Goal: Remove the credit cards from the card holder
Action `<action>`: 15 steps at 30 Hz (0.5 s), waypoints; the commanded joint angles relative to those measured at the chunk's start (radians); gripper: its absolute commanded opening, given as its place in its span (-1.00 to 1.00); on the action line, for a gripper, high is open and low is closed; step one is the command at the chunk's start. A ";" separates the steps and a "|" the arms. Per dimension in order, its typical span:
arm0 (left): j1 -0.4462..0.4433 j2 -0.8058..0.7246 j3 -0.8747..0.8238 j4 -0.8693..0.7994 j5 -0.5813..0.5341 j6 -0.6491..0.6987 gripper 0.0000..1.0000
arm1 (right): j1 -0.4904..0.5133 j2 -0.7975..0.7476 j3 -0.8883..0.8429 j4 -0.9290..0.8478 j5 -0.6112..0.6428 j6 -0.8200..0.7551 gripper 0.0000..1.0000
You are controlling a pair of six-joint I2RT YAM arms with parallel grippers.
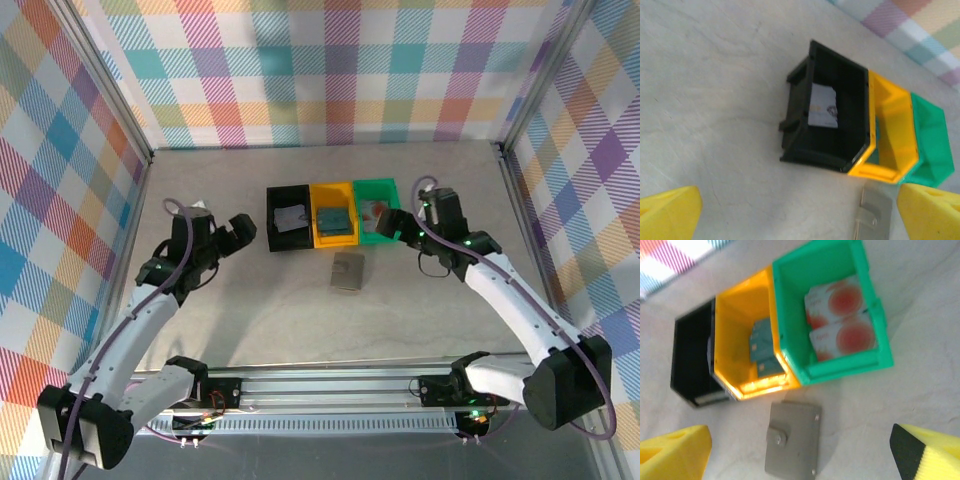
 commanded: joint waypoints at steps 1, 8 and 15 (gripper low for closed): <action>-0.083 -0.021 -0.027 -0.064 -0.065 -0.037 0.99 | 0.064 0.056 0.037 -0.123 0.037 -0.012 0.77; -0.243 0.058 0.011 -0.114 -0.141 -0.076 0.99 | 0.111 0.070 0.031 -0.141 0.017 -0.006 0.65; -0.402 0.247 0.133 -0.167 -0.207 -0.093 0.99 | 0.111 0.069 0.043 -0.211 0.048 -0.046 0.65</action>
